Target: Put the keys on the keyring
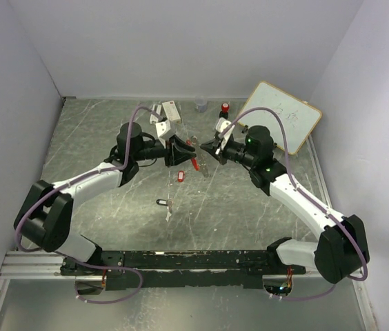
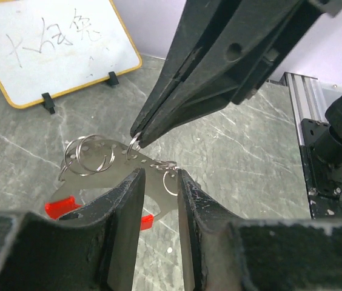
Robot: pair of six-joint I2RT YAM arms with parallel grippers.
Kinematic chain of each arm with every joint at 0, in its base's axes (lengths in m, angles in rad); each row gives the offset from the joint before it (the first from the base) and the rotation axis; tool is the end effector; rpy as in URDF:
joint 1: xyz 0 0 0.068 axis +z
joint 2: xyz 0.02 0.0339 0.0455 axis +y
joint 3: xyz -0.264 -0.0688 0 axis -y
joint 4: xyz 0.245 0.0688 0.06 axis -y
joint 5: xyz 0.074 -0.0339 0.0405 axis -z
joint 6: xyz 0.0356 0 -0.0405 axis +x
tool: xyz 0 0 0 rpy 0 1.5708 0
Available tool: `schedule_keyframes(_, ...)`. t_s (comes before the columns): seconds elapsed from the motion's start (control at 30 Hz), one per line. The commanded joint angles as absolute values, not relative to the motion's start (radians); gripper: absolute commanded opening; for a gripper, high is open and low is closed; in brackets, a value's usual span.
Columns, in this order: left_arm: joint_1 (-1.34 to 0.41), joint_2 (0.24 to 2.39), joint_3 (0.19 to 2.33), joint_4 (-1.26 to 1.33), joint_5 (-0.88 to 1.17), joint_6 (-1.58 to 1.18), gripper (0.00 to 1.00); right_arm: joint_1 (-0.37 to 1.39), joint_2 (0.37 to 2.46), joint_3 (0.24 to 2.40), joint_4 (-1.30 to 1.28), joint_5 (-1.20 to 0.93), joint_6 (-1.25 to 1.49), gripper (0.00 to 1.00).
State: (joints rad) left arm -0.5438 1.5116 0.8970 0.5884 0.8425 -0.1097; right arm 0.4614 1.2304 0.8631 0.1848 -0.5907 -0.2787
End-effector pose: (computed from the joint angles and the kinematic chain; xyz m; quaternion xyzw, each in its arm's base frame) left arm 0.2745 -0.1970 0.2822 0.4194 0.5769 -0.4818 0.5091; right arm 0.2454 0.1442 0.3116 -0.4395 0.6182 0.2786 0.5891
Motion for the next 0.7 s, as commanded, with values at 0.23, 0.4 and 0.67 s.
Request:
schedule_keyframes(0.23,-0.538,1.369,0.750,0.750,0.801,-0.001,0.39,0.463,1.169,0.749,0.366,-0.693,-0.409,0.00)
schedule_keyframes(0.4,-0.538,1.394,0.767,0.735,0.831,0.001,0.39,0.463,1.171,0.738,0.372,-0.743,-0.425,0.00)
schedule_keyframes(0.67,-0.538,1.416,0.768,0.789,0.808,-0.012,0.39,0.463,1.176,0.736,0.372,-0.813,-0.447,0.00)
